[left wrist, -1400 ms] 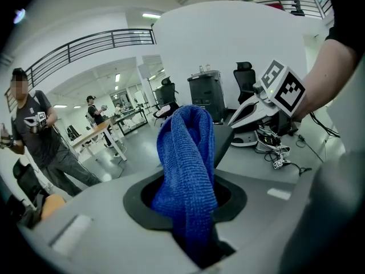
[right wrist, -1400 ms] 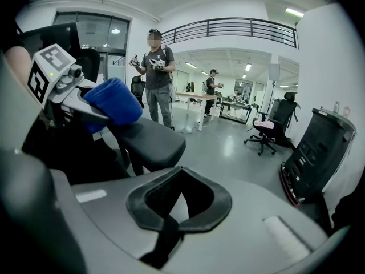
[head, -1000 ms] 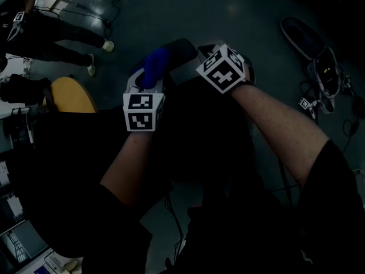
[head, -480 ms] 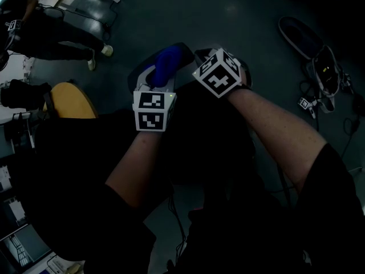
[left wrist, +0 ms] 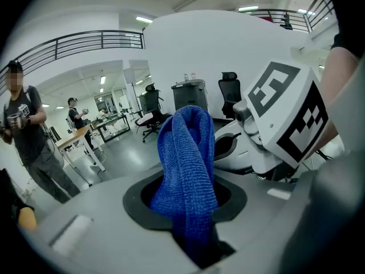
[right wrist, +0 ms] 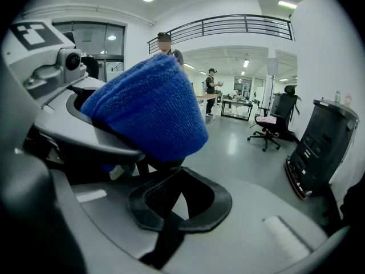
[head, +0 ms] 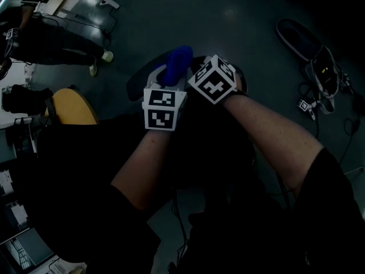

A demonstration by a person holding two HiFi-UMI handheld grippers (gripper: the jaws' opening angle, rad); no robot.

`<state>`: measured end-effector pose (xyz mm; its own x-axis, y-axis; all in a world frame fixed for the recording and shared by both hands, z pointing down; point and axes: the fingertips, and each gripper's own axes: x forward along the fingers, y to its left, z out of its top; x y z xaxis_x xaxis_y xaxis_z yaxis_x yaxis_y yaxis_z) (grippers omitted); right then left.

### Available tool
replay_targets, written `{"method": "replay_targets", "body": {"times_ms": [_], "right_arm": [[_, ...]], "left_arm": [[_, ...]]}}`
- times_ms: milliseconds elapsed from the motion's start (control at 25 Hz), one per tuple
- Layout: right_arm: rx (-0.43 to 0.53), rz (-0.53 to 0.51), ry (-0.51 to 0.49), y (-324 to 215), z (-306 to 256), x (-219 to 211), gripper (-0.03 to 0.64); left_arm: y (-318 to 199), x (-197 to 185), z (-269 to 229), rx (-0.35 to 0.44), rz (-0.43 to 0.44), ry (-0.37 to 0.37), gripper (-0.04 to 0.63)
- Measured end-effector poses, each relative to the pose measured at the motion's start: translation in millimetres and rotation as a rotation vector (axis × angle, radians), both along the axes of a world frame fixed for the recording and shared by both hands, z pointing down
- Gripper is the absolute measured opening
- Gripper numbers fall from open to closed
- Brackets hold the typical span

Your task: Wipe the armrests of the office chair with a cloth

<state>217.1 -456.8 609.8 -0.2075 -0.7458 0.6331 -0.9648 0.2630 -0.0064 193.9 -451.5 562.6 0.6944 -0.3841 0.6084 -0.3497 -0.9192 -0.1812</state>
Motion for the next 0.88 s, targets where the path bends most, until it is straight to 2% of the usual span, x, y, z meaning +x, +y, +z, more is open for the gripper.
{"method": "replay_targets", "body": {"times_ms": [280,480,640,880], "right_arm": [[0.036,-0.012,0.0,7,-9,-3,0.003],[0.065,-0.036,0.023,16,-28,0,0.003],[0.079,-0.053,0.024,27,-45,-1,0.003],[0.085,-0.084,0.032,44,-64,-11,0.003]], "left_arm": [[14,13,-4,-0.014,0.023,0.021,0.124],[20,8,-19,0.016,0.026,0.012,0.126],[30,-5,-36,0.047,0.022,-0.008,0.126],[36,-43,-59,0.075,-0.041,-0.022,0.126]]}}
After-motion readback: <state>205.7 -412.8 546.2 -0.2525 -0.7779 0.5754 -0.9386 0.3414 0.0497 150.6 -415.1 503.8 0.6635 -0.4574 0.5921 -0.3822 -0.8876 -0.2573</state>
